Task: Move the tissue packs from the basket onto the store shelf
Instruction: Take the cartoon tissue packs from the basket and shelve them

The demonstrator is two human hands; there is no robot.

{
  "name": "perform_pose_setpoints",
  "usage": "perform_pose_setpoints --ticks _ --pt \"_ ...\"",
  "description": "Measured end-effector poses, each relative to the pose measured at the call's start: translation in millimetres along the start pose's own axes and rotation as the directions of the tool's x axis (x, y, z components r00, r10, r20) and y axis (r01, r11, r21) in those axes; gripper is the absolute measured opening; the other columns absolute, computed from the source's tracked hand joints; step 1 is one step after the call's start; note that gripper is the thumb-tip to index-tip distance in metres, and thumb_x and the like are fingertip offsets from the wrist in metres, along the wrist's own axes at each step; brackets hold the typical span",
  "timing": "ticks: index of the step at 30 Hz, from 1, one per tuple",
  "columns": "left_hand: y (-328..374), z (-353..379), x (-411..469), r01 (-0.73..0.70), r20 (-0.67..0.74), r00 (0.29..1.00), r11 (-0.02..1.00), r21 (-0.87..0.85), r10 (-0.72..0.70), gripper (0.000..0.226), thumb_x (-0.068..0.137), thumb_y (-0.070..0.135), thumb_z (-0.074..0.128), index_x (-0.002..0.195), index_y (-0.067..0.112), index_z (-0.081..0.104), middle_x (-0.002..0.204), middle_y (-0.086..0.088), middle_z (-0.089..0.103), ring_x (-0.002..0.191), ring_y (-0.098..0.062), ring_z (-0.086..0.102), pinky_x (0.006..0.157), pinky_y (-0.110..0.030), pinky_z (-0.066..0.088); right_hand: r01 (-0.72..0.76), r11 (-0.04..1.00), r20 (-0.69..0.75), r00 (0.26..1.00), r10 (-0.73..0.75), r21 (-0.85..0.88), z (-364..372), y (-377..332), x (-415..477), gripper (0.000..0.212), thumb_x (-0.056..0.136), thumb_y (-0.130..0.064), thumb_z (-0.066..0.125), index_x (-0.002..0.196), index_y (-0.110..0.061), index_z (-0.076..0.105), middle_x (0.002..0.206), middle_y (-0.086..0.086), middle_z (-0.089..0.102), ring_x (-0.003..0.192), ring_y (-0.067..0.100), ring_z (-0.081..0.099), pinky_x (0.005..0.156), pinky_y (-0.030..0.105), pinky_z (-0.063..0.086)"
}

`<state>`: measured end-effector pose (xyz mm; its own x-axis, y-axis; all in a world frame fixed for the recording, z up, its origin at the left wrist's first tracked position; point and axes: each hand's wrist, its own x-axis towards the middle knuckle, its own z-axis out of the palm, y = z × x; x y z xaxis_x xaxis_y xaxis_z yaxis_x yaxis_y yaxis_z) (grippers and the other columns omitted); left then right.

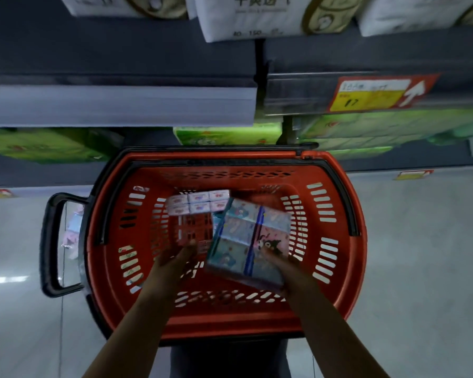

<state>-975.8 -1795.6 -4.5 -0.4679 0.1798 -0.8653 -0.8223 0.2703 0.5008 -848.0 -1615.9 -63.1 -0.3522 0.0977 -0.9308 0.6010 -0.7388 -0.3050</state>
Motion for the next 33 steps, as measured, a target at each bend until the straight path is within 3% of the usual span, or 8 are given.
perform_pose_setpoints --ticks 3,10,13,19,22,25,28,33 --pt "1 -6 -4 0.066 0.053 0.997 0.994 -0.086 -0.061 0.035 0.090 0.034 0.057 0.122 0.022 0.060 0.115 -0.007 0.070 0.109 -0.033 0.064 0.087 -0.050 0.054 0.071 0.967 0.127 0.991 -0.040 -0.245 0 -14 -16 0.044 0.072 -0.028 0.075 0.112 -0.019 0.063 0.103 0.002 0.074 0.095 0.021 0.071 0.081 0.038 0.056" --pt "18 -13 -16 0.216 0.192 0.962 0.972 -0.090 -0.196 0.045 0.073 0.037 0.065 0.114 0.019 0.066 0.104 -0.010 0.074 0.088 -0.030 0.072 0.063 -0.036 0.059 0.108 0.685 0.210 0.975 0.067 -0.721 5 -87 -35 0.082 0.040 -0.045 0.089 0.113 -0.022 0.062 0.105 -0.002 0.073 0.101 0.022 0.067 0.099 0.045 0.047" --pt "30 -16 -29 0.282 0.213 0.943 0.955 -0.096 -0.257 0.050 0.072 0.031 0.070 0.117 0.009 0.064 0.109 -0.016 0.072 0.097 -0.032 0.070 0.073 -0.039 0.060 0.161 0.620 0.288 0.952 0.109 -0.768 19 -117 -52 0.049 0.062 -0.026 0.085 0.105 -0.020 0.061 0.100 -0.003 0.073 0.098 0.018 0.067 0.094 0.038 0.050" --pt "55 -19 -60 0.253 0.268 0.945 0.940 -0.229 -0.189 0.080 0.050 0.034 0.092 0.120 0.008 0.061 0.116 -0.019 0.068 0.102 -0.030 0.069 0.070 -0.040 0.060 0.272 0.737 0.283 0.952 -0.114 -0.619 41 -146 -86 0.033 0.064 -0.032 0.077 0.093 -0.017 0.069 0.089 -0.003 0.075 0.089 0.018 0.068 0.080 0.031 0.050" --pt "64 -17 -82 0.215 0.295 0.948 0.923 -0.320 -0.118 0.060 0.071 0.032 0.079 0.123 0.011 0.059 0.120 -0.018 0.067 0.106 -0.030 0.067 0.078 -0.042 0.059 0.328 0.858 0.169 0.944 -0.283 -0.395 40 -149 -108 0.035 0.063 -0.048 0.069 0.086 -0.021 0.073 0.085 -0.004 0.073 0.085 0.015 0.066 0.076 0.033 0.049" --pt "77 -12 -110 0.150 0.260 0.965 0.887 -0.437 -0.035 0.045 0.082 0.032 0.054 0.124 0.015 0.058 0.120 -0.014 0.068 0.105 -0.027 0.067 0.075 -0.041 0.060 0.315 0.936 0.131 0.946 -0.296 -0.159 42 -143 -139 0.053 0.069 -0.054 0.065 0.108 -0.017 0.069 0.109 0.004 0.071 0.101 0.022 0.067 0.088 0.044 0.052" --pt "95 -6 -140 0.075 0.219 0.975 0.852 -0.519 0.048 0.046 0.081 0.032 0.054 0.124 0.016 0.059 0.118 -0.013 0.069 0.103 -0.026 0.068 0.078 -0.044 0.059 0.260 0.965 0.183 0.949 -0.258 0.012 56 -129 -181 0.059 0.065 -0.054 0.071 0.108 -0.015 0.068 0.108 0.006 0.071 0.101 0.022 0.068 0.080 0.046 0.056" --pt "133 7 -199 -0.049 0.204 0.962 0.848 -0.528 0.183 0.051 0.084 0.033 0.059 0.132 0.015 0.053 0.126 -0.014 0.064 0.114 -0.031 0.063 0.084 -0.045 0.056 0.363 0.928 0.252 0.894 -0.371 0.079 79 -140 -257 0.086 0.059 -0.043 0.084 0.129 -0.005 0.052 0.125 0.019 0.061 0.115 0.040 0.058 0.095 0.061 0.044"
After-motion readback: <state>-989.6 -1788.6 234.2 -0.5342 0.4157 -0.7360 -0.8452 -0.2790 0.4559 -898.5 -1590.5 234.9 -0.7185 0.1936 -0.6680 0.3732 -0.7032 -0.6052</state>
